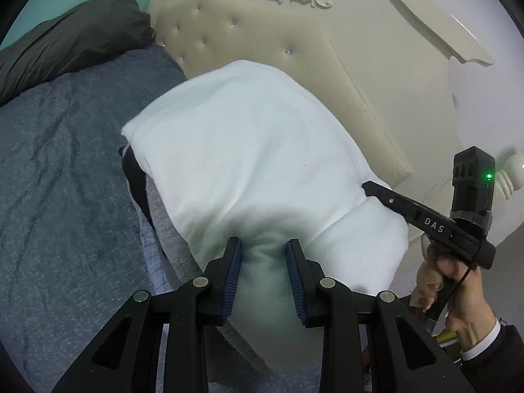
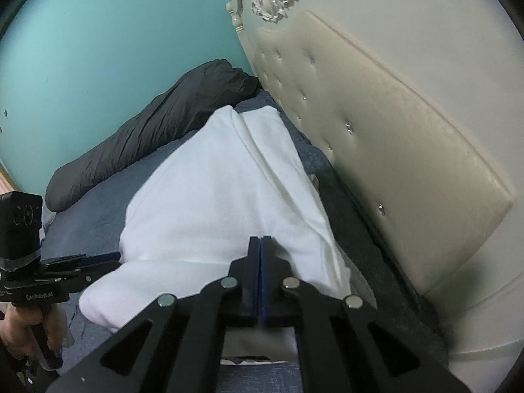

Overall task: Fold clothes
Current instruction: 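Press the white shirt flat onto the stack with both open grippers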

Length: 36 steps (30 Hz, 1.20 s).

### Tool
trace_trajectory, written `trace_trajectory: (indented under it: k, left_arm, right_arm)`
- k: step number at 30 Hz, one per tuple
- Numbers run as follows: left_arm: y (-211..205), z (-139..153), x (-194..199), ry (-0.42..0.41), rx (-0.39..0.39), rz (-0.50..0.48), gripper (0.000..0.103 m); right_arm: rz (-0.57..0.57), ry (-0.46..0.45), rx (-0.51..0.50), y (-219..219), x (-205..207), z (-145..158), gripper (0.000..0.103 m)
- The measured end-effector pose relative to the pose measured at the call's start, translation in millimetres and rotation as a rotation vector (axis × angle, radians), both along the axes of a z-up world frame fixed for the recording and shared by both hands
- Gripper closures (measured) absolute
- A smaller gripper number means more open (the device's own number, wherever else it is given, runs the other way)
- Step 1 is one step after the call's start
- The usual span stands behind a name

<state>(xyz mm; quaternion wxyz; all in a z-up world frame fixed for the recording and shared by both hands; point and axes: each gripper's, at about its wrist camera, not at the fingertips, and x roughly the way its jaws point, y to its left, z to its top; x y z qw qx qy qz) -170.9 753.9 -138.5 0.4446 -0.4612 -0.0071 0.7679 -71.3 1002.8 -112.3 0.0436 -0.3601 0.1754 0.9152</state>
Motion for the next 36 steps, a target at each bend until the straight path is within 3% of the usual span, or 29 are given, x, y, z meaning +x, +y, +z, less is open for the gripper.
trace_trajectory:
  k: [7,13,17,21,32,36]
  left_arm:
    - [4,-5,1,0.018,-0.014,-0.003,0.072]
    - [0,18,0,0.048,-0.016,0.004,0.074]
    - [-6,40,3,0.062,0.029,0.007,0.074]
    - [2,51,17,0.079,0.042,-0.047,0.074]
    - [15,27,22,0.018,0.021,-0.070,0.073]
    - [14,34,27,0.029,0.028,-0.065,0.073]
  right_arm:
    - [-0.028,0.036,-0.024,3,13,-15,0.103]
    - [-0.030,0.071,-0.015,0,15,10,0.103]
    - [-0.017,0.112,-0.006,-9,20,32,0.103]
    - [0.038,0.135,0.000,-27,21,44,0.103]
    - [0.061,0.084,-0.046,-34,19,6,0.103]
    - [0.047,0.113,-0.088,-28,22,10,0.103]
